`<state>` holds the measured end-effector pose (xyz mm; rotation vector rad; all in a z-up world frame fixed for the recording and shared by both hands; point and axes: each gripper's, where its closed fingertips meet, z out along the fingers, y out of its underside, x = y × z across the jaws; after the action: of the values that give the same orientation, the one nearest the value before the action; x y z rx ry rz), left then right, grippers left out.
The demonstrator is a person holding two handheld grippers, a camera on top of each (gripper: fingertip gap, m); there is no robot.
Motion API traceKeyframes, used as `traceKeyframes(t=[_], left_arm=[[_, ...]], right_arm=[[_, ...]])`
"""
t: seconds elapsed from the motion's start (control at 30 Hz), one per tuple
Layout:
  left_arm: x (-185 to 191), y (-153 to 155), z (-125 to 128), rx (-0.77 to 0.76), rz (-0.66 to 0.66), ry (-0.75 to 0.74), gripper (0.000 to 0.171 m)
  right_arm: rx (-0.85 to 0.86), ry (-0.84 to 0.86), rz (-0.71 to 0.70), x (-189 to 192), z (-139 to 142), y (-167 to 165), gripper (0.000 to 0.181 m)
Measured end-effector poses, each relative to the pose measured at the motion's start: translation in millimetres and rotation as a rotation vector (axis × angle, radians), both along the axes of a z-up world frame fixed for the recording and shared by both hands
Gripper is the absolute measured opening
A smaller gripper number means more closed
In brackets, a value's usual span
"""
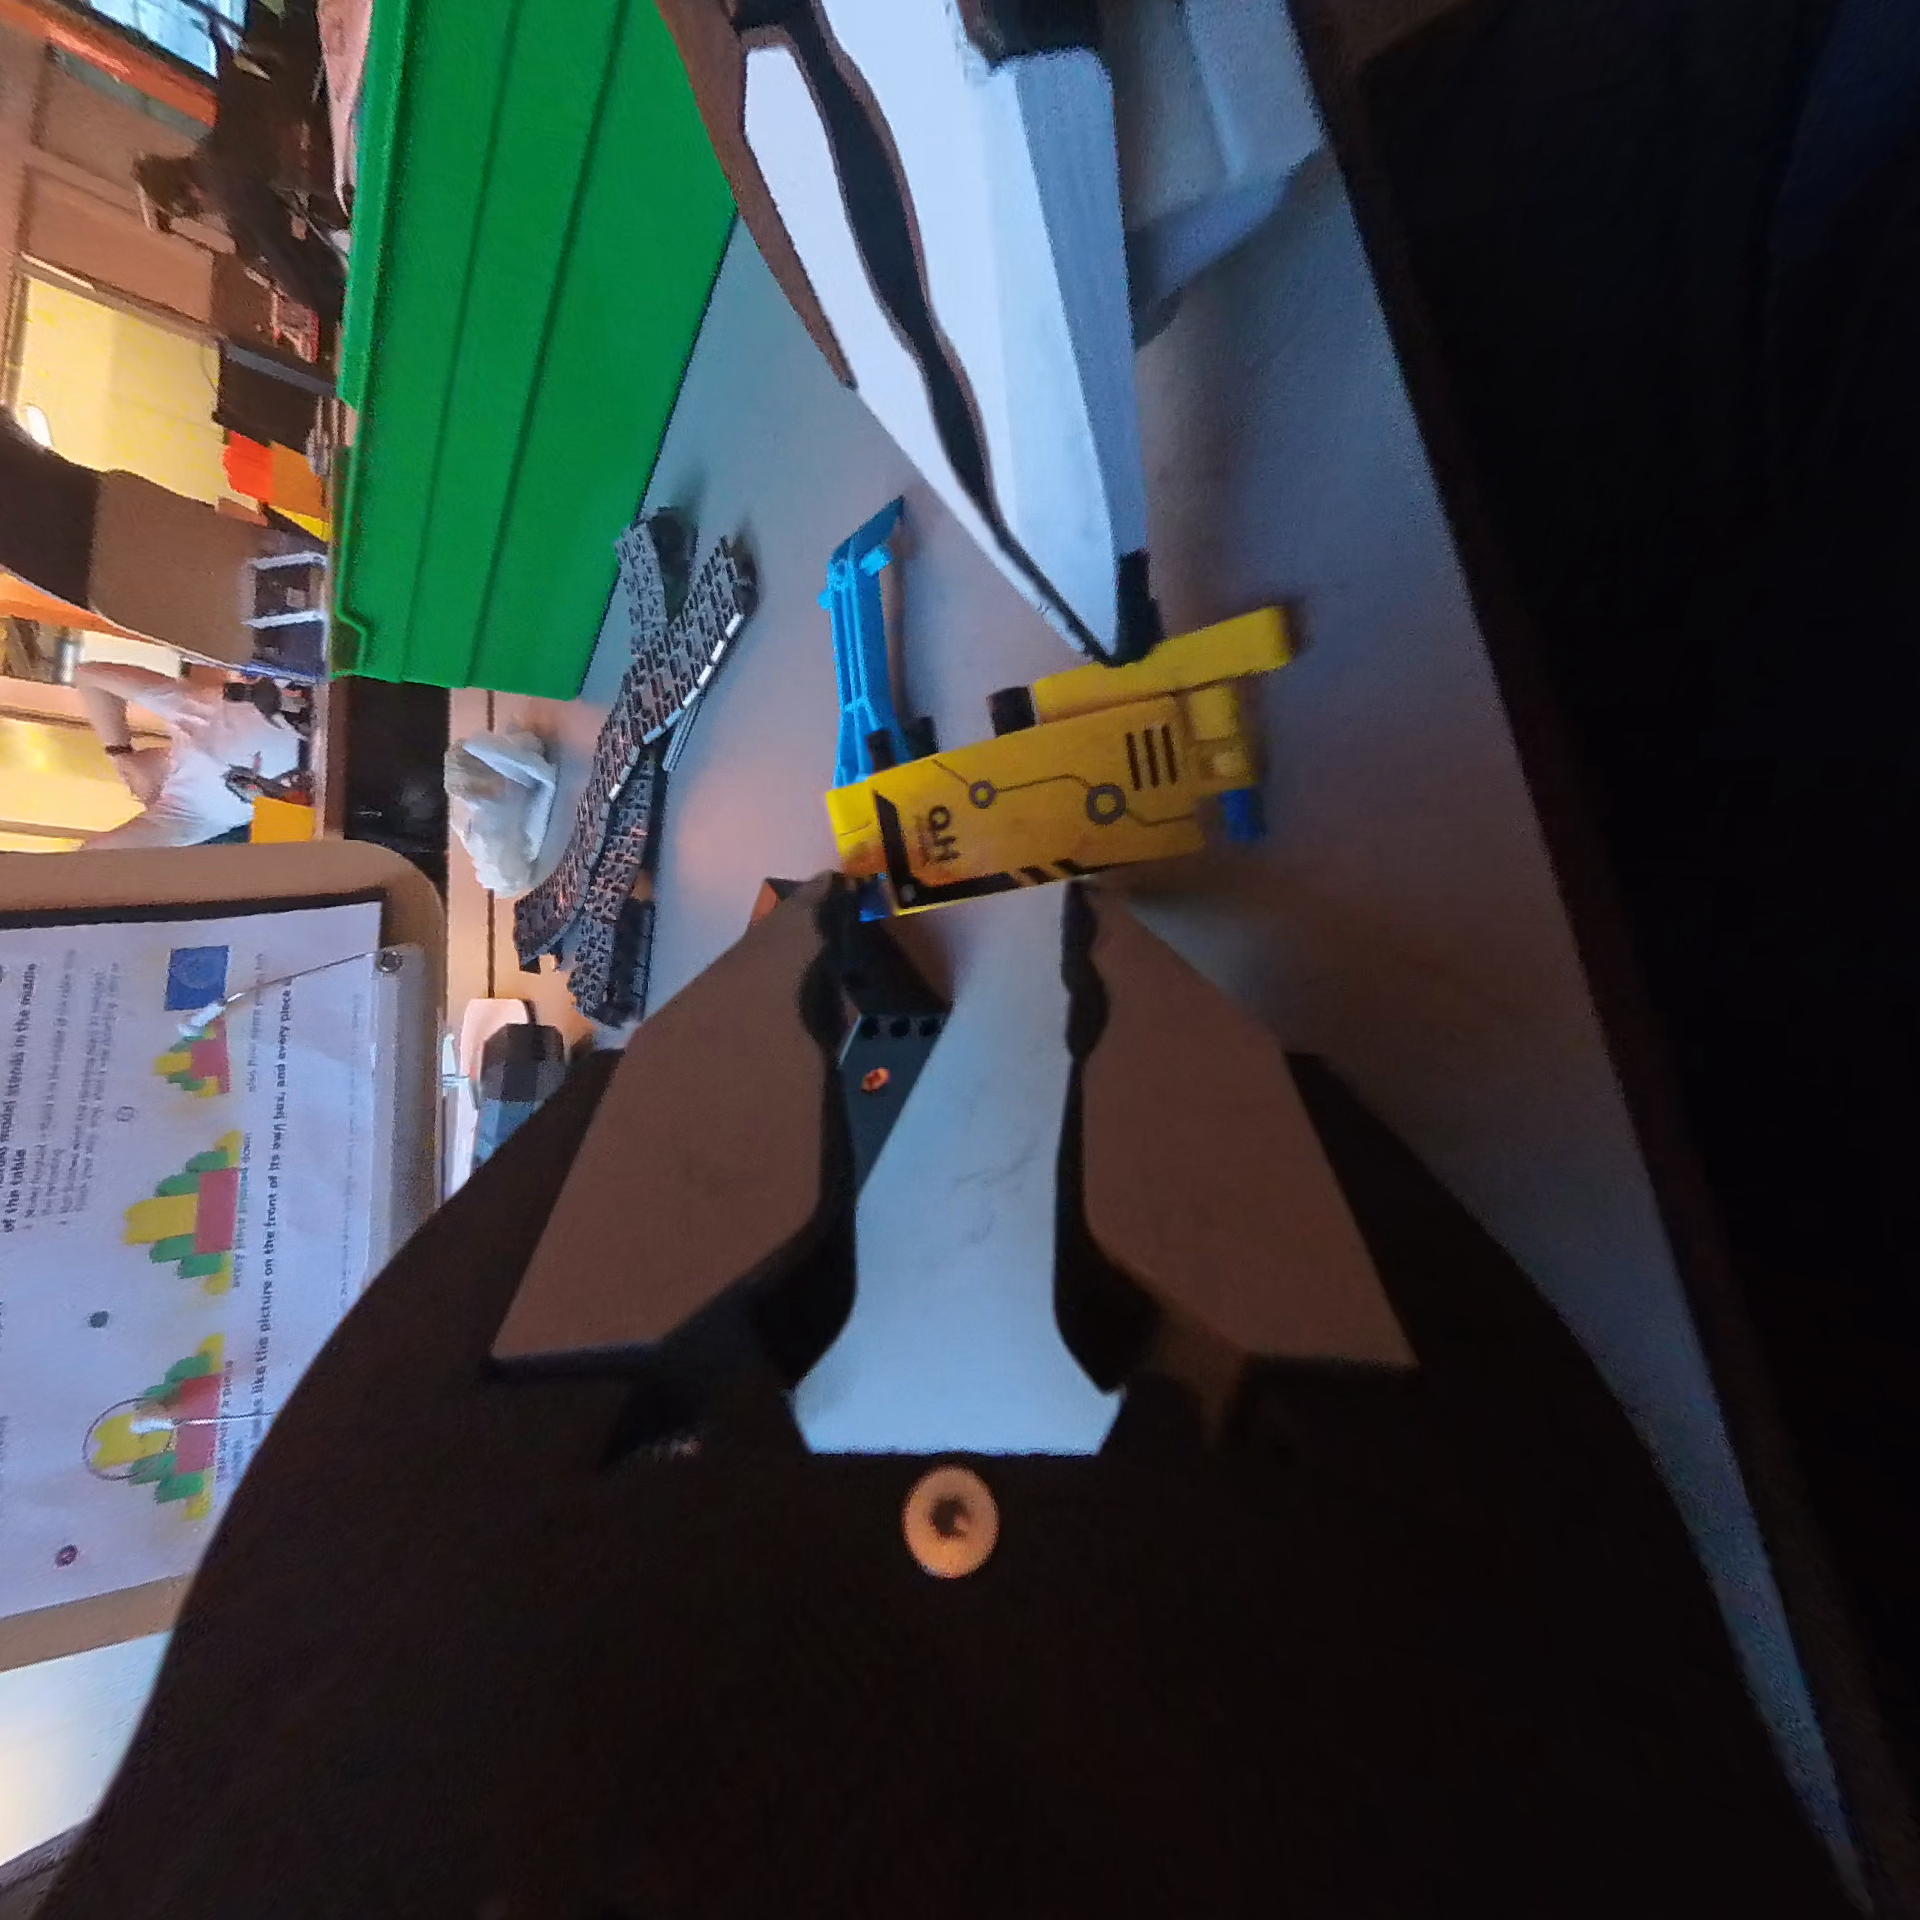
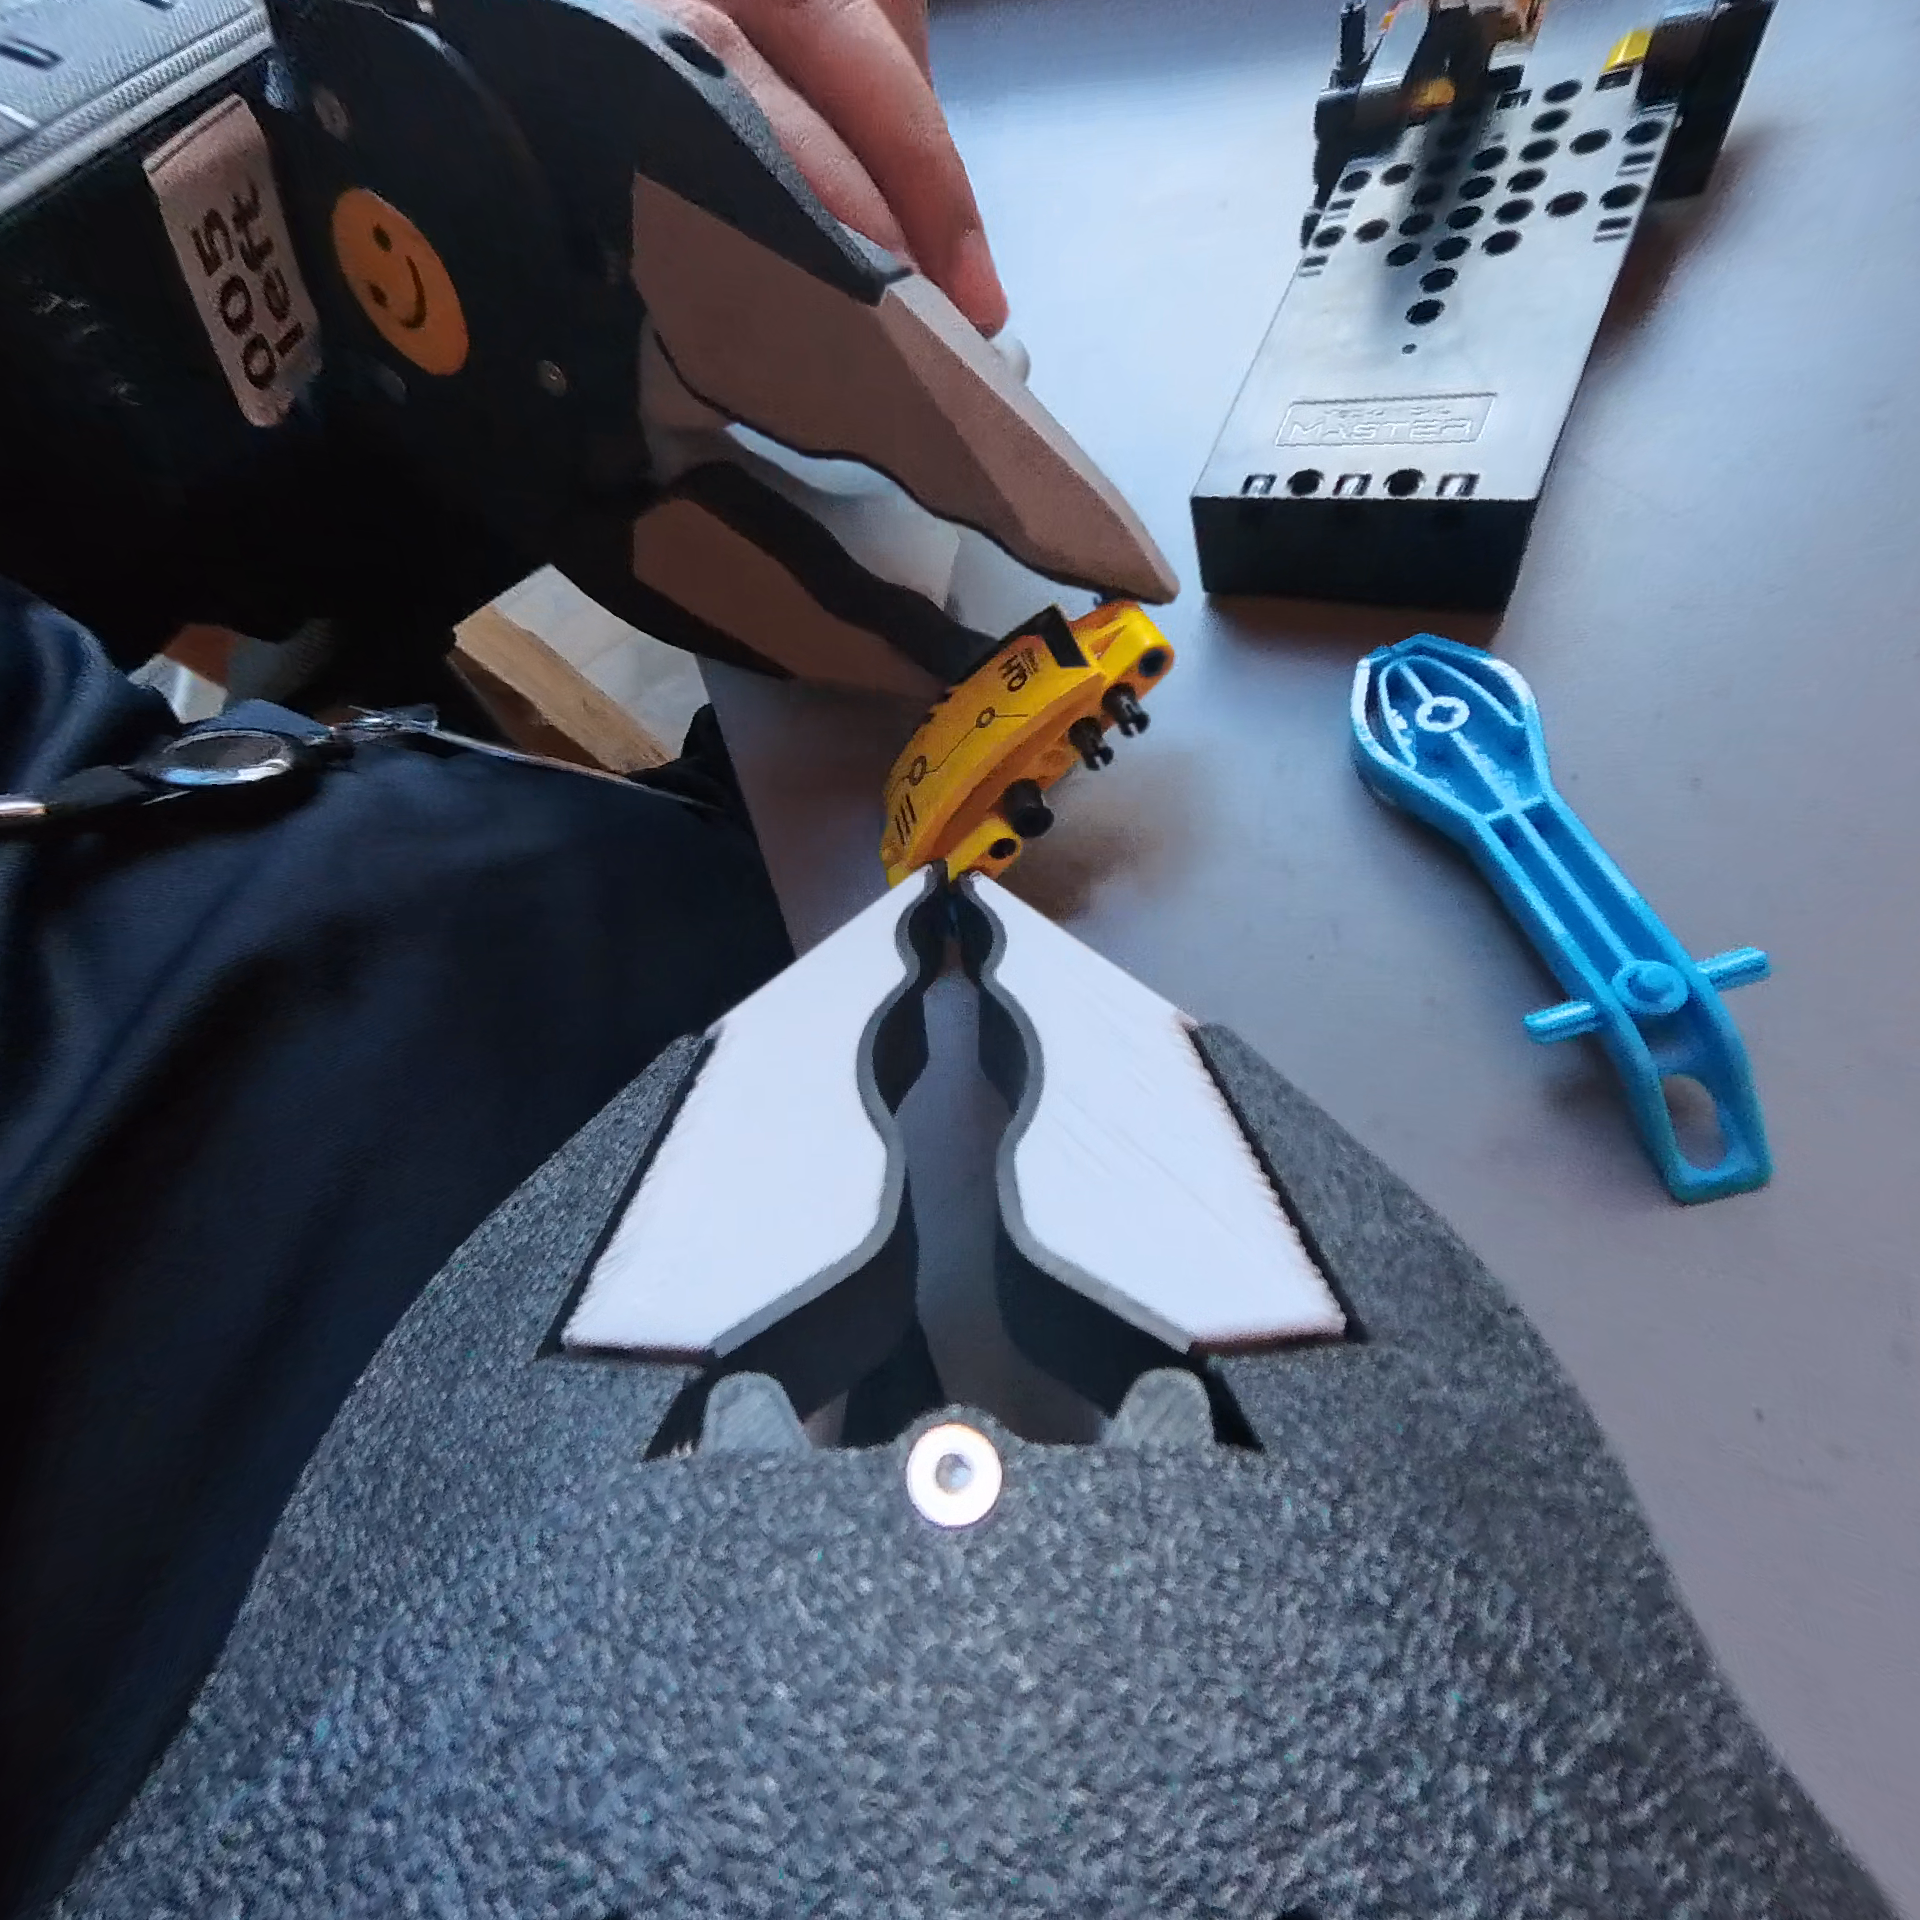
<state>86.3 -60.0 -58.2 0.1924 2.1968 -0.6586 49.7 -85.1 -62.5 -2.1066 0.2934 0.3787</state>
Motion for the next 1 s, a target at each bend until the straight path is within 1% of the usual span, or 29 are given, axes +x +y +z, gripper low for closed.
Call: traceKeyframes(t=[0.07, 0.17, 0.27, 0.33, 0.43, 0.53, 0.6, 0.7, 0.73, 0.77, 0.8, 0.83, 0.93, 1.0], left_arm=[[4.0, 2.9, -6.4, 0.012, 0.020, 0.009, 0.025], [5.9, 3.4, -6.2, -0.003, 0.026, 0.001, 0.024], [7.3, 0.8, 1.6, -0.037, 0.024, -0.060, 0.042], [6.7, -0.2, 2.1, -0.037, 0.014, -0.081, 0.043], [1.8, -4.3, -2.1, -0.039, -0.022, -0.083, 0.032], [-2.0, -9.7, -10.4, -0.047, -0.049, -0.080, 0.011], [-0.6, -9.6, -11.0, -0.029, -0.057, -0.113, 0.009], [1.7, -9.4, -7.1, -0.091, -0.015, -0.043, 0.007], [2.1, -8.7, -5.2, -0.123, -0.003, -0.004, 0.006], [3.1, -7.4, -2.2, -0.161, 0.008, 0.028, 0.003], [3.7, -6.0, 0.9, -0.196, 0.013, 0.055, 0.001], [4.7, -4.3, 4.5, -0.236, 0.022, 0.080, 0.001], [7.3, 0.7, 13.0, -0.327, 0.043, 0.148, 0.001], [5.9, 0.4, 17.2, -0.359, 0.030, 0.164, 0.001]], right_arm=[[-0.016, -0.020, -0.010, 1.6, -2.1, 0.9, 0.000], [-0.027, -0.027, -0.031, 4.5, -3.7, 0.8, 0.000], [-0.010, 0.008, -0.039, 6.1, -1.7, 0.5, 0.000], [-0.003, 0.019, -0.040, 6.3, -0.9, 0.5, 0.000], [-0.006, 0.018, -0.033, 5.2, -1.4, 0.6, 0.000], [0.004, 0.032, -0.034, 5.5, -0.3, 0.5, 0.000], [0.019, 0.045, -0.033, 5.5, 1.8, 0.4, 0.000], [0.107, 0.043, -0.019, 5.0, 14.9, 0.1, 0.010], [0.168, 0.038, -0.017, 5.3, 24.7, -0.1, 0.019], [0.236, 0.032, -0.001, 3.4, 36.5, -0.6, 0.032], [0.286, 0.007, 0.025, -0.3, 46.6, -1.2, 0.040], [0.307, -0.041, 0.049, -3.8, 52.5, -1.8, 0.043], [0.263, -0.225, 0.055, -7.7, 52.3, 2.2, 0.054], [0.204, -0.359, 0.023, -4.3, 46.9, 7.6, 0.055]])
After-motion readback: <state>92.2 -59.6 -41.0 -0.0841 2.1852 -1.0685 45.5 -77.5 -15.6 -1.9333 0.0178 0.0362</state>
